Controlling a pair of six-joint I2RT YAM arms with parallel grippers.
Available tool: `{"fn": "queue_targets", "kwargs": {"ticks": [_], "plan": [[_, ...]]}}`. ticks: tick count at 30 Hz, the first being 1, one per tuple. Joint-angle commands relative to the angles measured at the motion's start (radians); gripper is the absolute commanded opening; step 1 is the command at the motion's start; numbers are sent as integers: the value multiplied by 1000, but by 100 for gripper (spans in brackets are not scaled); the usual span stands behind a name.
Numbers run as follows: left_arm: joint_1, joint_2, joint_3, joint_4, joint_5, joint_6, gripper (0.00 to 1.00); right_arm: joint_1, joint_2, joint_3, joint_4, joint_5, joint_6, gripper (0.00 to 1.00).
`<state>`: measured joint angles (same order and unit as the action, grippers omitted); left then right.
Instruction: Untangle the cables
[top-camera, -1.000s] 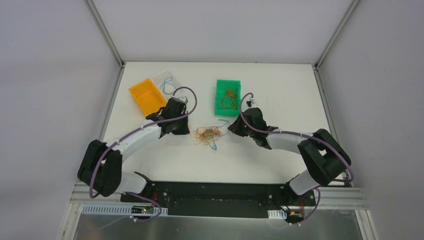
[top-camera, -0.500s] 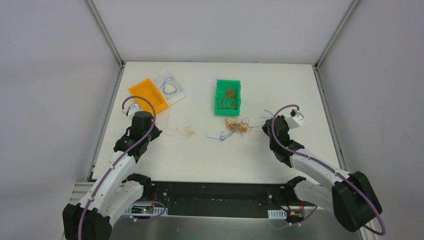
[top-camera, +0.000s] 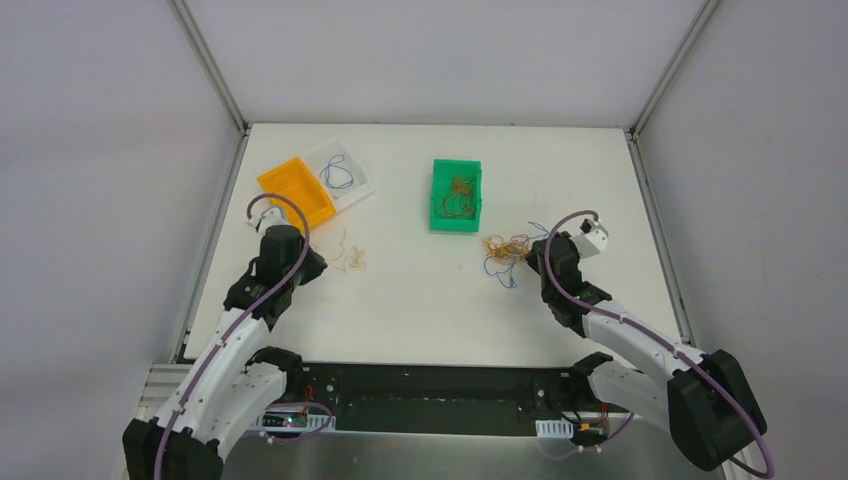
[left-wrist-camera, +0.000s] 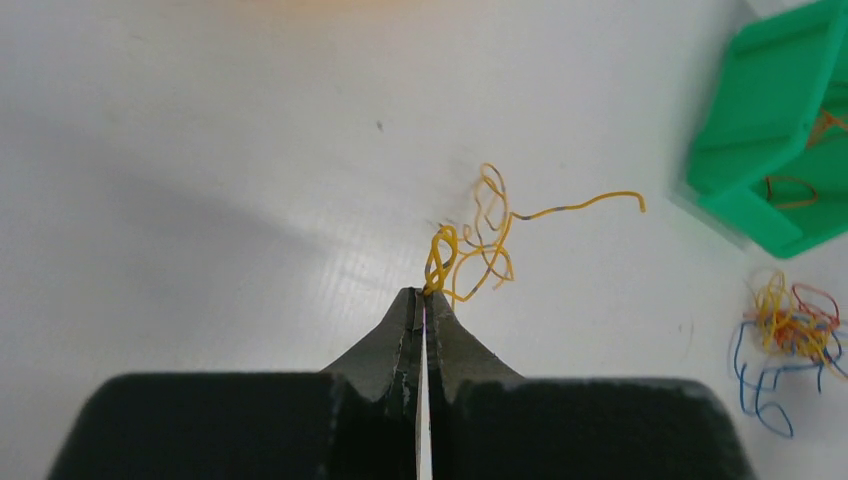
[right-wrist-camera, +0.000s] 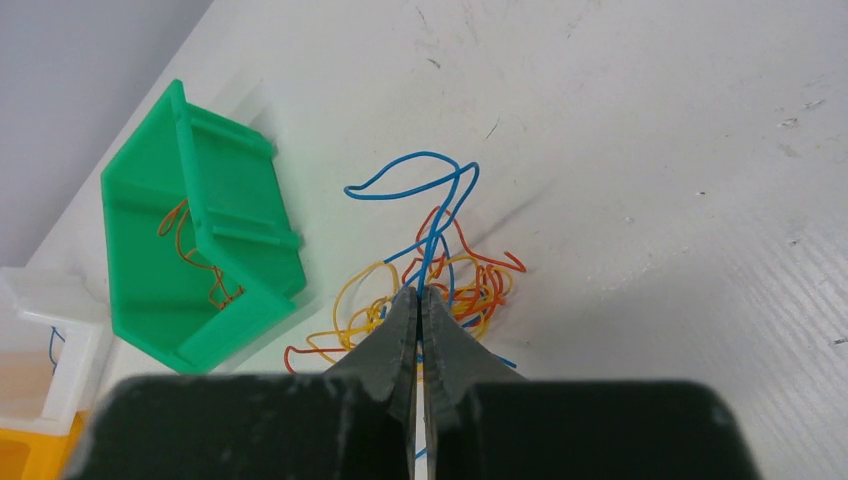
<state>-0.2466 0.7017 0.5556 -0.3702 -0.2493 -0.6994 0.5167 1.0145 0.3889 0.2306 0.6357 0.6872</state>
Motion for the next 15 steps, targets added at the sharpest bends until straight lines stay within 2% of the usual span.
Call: {"fn": "queue_targets", "kwargs": {"ticks": [1, 9, 10, 12, 14, 15], "plan": [[8, 102, 98, 79, 336, 115, 0, -2, 8, 40, 42, -48, -39, 0], [1, 144, 164, 80, 477, 117, 0, -2, 33, 51, 52, -97, -44, 0], [1, 148, 164, 81, 485, 111, 0, -2, 32, 50, 56, -107, -52, 3], [-1, 160, 150, 92, 495, 107, 0, -2, 30, 46, 70, -126, -66, 17], [-4, 179, 139, 103, 503, 110, 0, -2, 27, 40, 83, -133, -73, 41], [-8, 191, 137, 107, 506, 116, 6, -2, 27, 37, 87, -135, -72, 51]]}}
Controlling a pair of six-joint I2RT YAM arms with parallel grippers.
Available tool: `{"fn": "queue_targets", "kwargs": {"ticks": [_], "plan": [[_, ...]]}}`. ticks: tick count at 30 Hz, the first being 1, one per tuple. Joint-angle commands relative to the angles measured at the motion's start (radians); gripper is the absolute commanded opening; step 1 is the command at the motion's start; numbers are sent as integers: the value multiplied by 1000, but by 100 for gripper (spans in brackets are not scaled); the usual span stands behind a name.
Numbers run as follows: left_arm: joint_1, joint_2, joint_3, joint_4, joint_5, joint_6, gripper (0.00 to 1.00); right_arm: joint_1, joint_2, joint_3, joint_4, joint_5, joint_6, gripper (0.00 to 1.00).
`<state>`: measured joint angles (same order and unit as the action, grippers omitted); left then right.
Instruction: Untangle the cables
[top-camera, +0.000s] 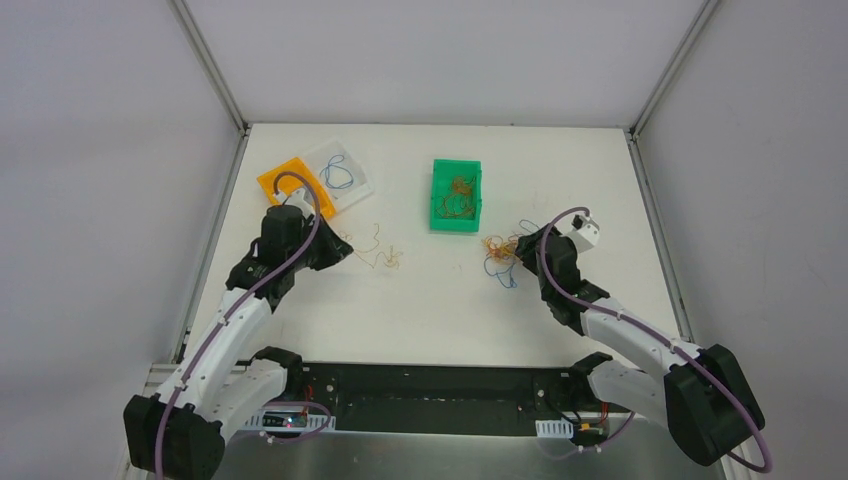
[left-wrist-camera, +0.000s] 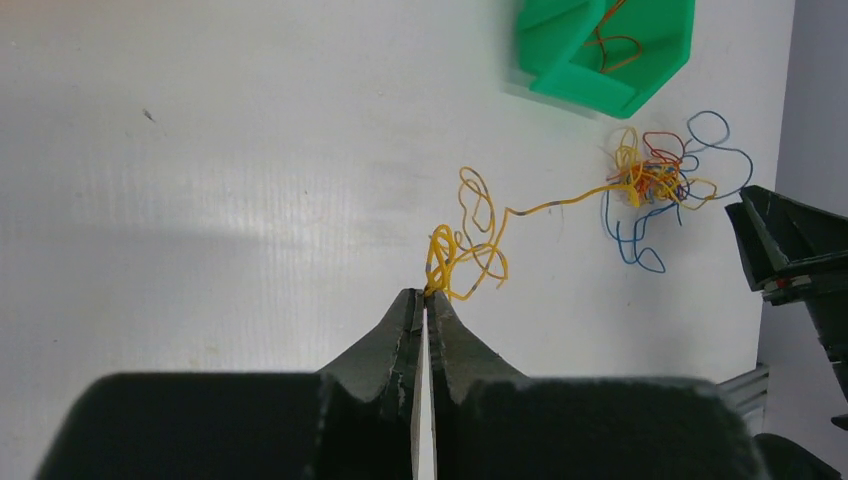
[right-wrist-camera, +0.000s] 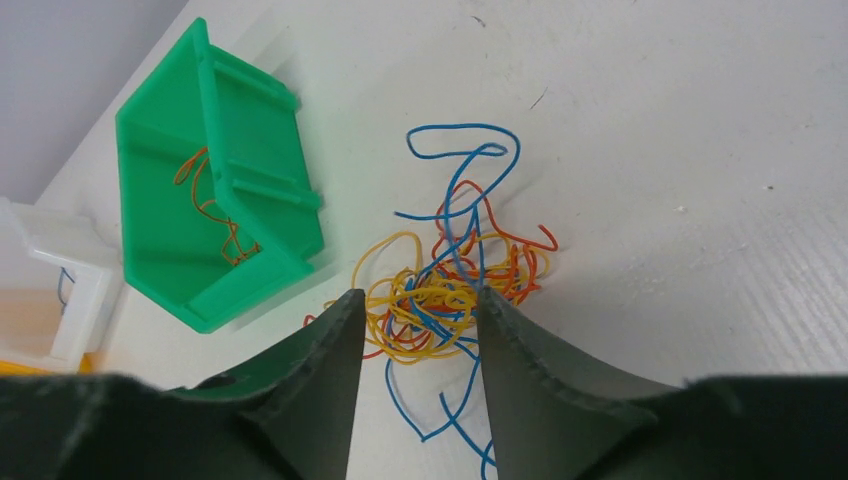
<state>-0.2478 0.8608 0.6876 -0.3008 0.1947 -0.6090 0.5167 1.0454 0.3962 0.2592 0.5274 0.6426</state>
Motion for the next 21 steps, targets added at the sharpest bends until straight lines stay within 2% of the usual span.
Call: {"fn": "queue_targets", "kwargs": {"ticks": [1, 3, 4, 6, 12, 17, 21], "plan": [[-11, 46, 5, 38, 62, 31, 16, -2, -3, 29, 62, -27, -27, 53], [-30, 97, 11, 33, 43, 41, 49, -3, 1, 30, 63, -32, -28, 56], [-41, 127, 19, 25, 31, 42, 62, -2, 5, 32, 64, -34, -29, 56], [-81, 193, 44, 9, -10, 47, 76, -2, 13, 33, 66, -43, -28, 57], [-290, 404, 160, -88, -257, 51, 99, -2, 43, 45, 77, -70, -24, 57], [-350, 512, 214, -175, -429, 32, 99, -2, 35, 43, 77, -79, -32, 57], [-358, 551, 228, -181, -428, 53, 99, -2, 9, 35, 78, -76, -48, 57]]}}
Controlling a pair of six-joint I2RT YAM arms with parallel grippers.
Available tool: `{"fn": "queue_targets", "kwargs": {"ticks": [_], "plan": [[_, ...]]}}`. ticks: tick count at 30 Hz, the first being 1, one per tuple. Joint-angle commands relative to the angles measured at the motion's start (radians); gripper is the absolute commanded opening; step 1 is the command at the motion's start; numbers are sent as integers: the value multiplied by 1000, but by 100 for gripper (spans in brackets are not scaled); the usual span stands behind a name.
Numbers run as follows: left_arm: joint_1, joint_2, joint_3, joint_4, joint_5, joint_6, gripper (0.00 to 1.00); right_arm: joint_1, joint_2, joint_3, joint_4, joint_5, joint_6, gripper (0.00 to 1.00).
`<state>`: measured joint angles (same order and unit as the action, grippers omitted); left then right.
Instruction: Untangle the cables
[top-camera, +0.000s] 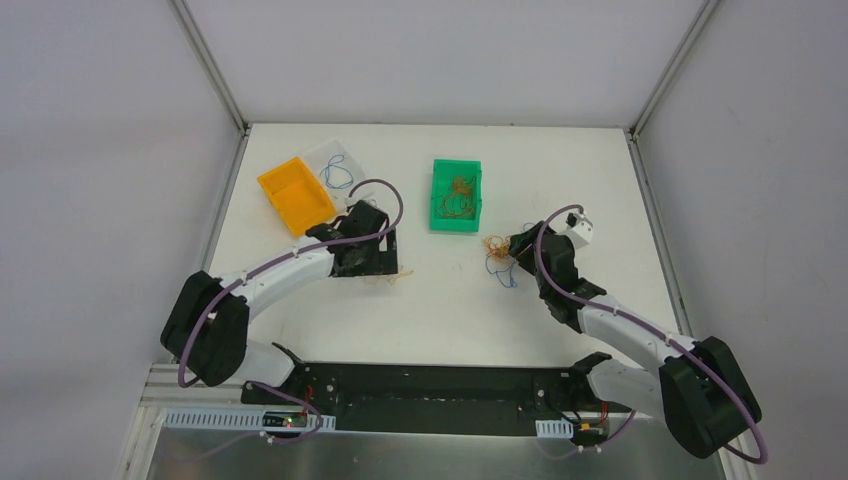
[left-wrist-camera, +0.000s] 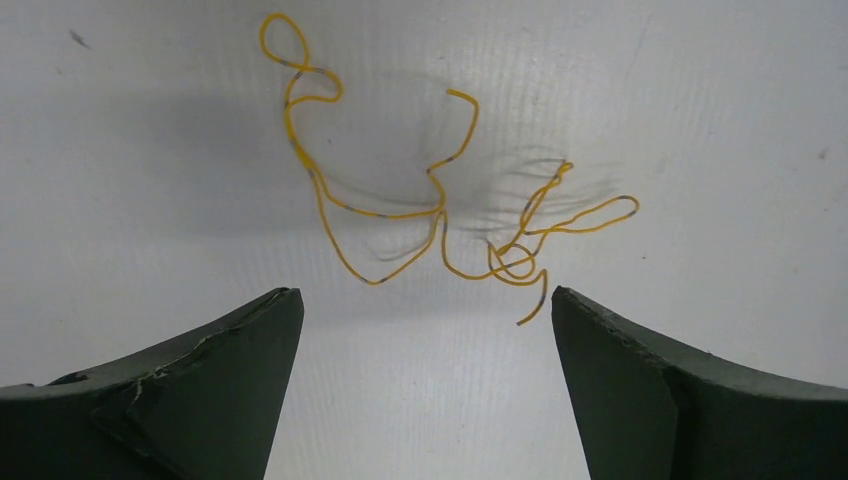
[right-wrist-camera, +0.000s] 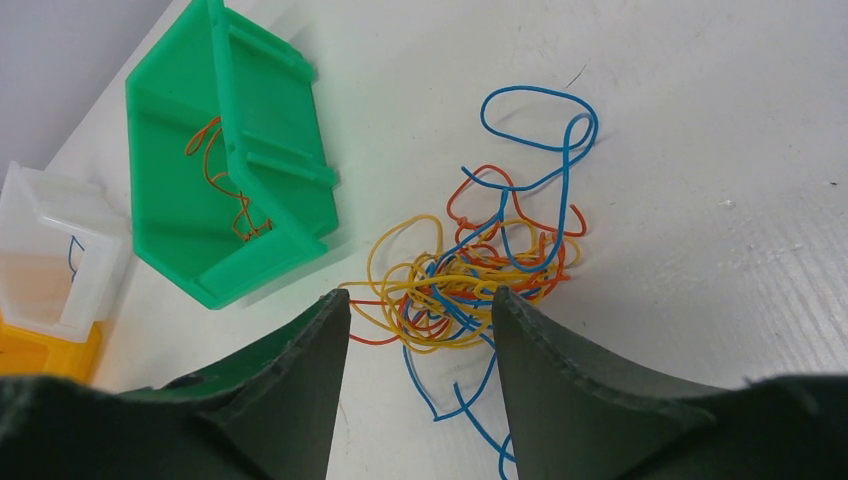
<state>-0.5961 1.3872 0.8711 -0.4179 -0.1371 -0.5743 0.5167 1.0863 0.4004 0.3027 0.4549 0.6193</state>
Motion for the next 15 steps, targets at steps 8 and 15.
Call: {"fn": "queue_targets", "kwargs": {"ticks": [8, 15], "plan": [[-33, 181, 107, -47, -58, 76, 99, -1, -38, 29, 38, -4, -30, 57], [-25, 309, 126, -36, -54, -10, 92, -1, -31, 31, 39, -9, -28, 57]]}}
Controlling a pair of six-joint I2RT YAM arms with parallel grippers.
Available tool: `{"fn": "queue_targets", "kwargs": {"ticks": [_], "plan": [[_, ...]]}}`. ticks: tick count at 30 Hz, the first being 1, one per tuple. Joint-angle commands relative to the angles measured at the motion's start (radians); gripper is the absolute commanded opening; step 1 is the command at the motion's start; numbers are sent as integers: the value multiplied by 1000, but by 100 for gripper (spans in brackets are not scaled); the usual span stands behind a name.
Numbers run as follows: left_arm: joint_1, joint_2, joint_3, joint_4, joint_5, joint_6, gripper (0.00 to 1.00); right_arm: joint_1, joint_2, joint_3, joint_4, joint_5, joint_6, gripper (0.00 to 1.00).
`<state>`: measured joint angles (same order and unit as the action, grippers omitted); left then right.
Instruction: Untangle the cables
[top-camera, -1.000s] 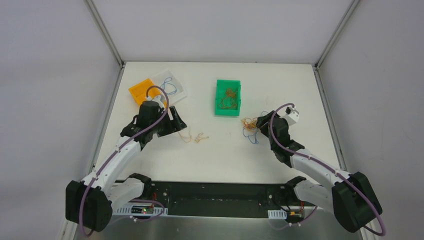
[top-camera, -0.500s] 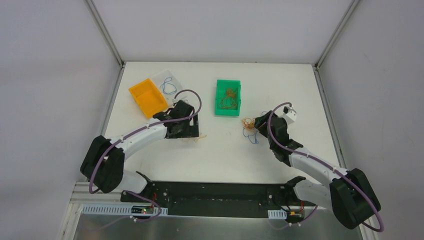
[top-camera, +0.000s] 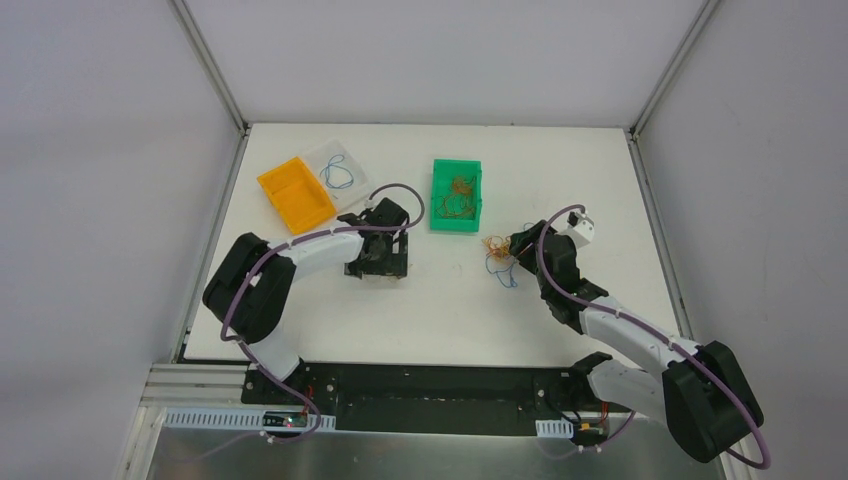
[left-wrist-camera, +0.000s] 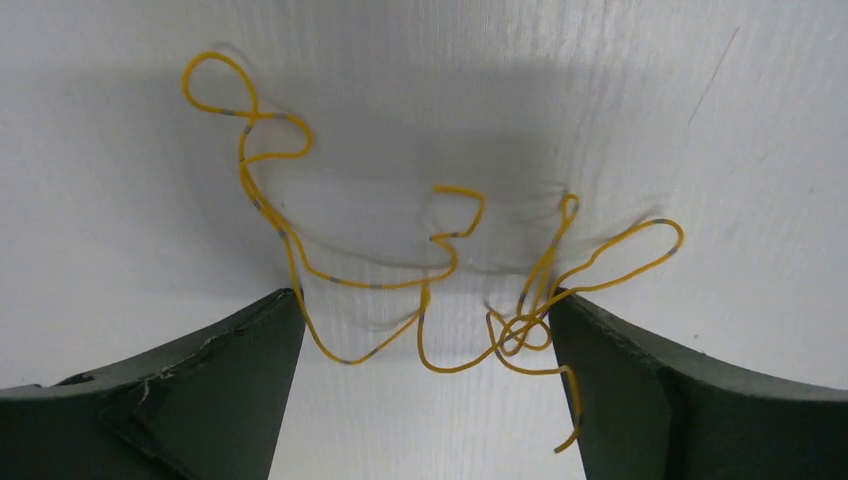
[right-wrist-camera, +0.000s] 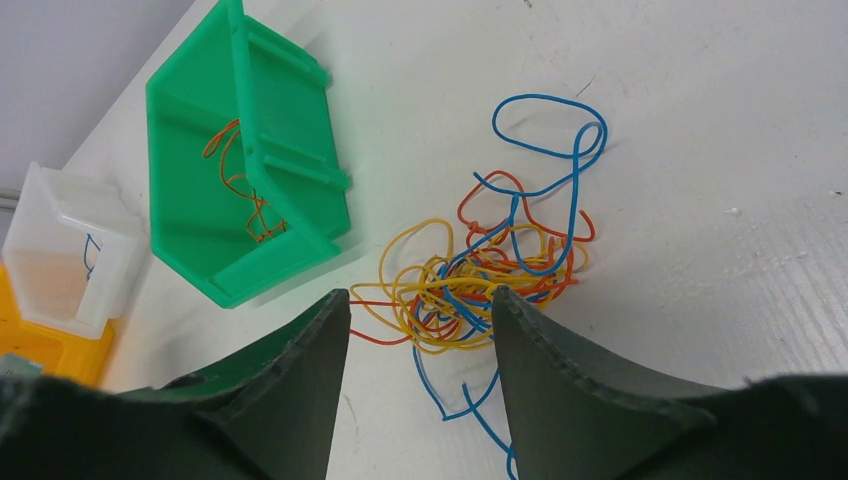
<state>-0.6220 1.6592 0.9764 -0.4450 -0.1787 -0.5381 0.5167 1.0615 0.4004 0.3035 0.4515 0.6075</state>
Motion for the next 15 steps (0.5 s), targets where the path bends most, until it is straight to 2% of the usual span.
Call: {"fn": "queue_targets", "kwargs": {"ticks": [1, 6, 7, 10, 15], "plan": [[3, 41, 14, -7, -11, -58, 81, -2, -8, 31, 39, -5, -17, 57], [6, -5, -2, -9, -71, -53, 7, -1, -22, 26, 37, -1, -21, 57], [12, -27, -4, -10, -85, -45, 0, -2, -24, 25, 37, -2, -22, 57], [68, -122, -3, -25, -68, -11, 0, -2, -27, 25, 37, -2, -23, 57], [254, -290, 22, -78, 15, 34, 0, -2, -24, 26, 39, -8, -18, 57]]}}
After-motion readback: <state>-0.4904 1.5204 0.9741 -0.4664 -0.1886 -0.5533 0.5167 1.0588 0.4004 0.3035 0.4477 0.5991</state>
